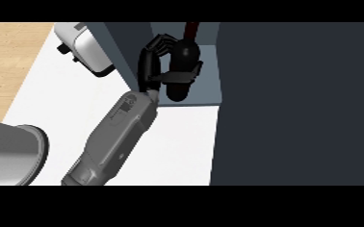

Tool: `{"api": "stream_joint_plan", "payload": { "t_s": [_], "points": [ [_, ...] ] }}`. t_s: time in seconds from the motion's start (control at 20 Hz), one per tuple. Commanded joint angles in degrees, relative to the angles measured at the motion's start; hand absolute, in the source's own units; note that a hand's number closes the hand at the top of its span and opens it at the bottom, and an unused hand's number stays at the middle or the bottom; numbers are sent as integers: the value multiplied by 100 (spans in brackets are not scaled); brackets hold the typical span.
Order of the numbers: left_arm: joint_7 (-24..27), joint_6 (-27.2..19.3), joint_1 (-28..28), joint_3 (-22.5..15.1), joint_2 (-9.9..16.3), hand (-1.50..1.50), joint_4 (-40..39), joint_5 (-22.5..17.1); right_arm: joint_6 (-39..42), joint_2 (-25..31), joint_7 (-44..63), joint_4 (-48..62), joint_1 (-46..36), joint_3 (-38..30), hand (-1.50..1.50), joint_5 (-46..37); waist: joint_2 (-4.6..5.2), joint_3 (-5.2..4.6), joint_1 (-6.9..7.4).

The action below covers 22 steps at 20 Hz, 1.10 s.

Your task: Pick up the wine, place it into the cabinet and close the cabinet

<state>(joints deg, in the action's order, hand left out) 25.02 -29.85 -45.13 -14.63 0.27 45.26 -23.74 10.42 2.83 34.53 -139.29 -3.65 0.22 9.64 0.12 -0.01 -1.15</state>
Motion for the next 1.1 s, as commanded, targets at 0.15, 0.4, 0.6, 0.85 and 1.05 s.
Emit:
{"api": "stream_joint_plan", "payload": {
  "t_s": [0.15, 0.4, 0.6, 0.85, 1.05],
  "points": [
    [420, -22, -644, 267, -27, 150, -1007, -282, -96, -114, 386, -950, 352, 321, -150, 188, 14, -3, -98],
    [903, -268, -633, 210, -26, 150, -1146, -52, 224, -15, -34, -897, 854, -75, -150, 606, -2, 4, -101],
    [1041, -266, -1413, 549, -26, 150, -1961, -157, 1, -116, 12, -492, 154, 84, -150, 320, 42, -2, -144],
    [1328, -130, -1701, 847, 4, 150, -2516, -159, 108, 71, 190, -639, 117, -113, -150, 663, 51, -1, -152],
    [1555, 175, -1678, 1083, -27, 150, -2886, -361, 39, -66, 52, -290, 29, 56, -150, 319, 65, -4, -137]
  ]
}}
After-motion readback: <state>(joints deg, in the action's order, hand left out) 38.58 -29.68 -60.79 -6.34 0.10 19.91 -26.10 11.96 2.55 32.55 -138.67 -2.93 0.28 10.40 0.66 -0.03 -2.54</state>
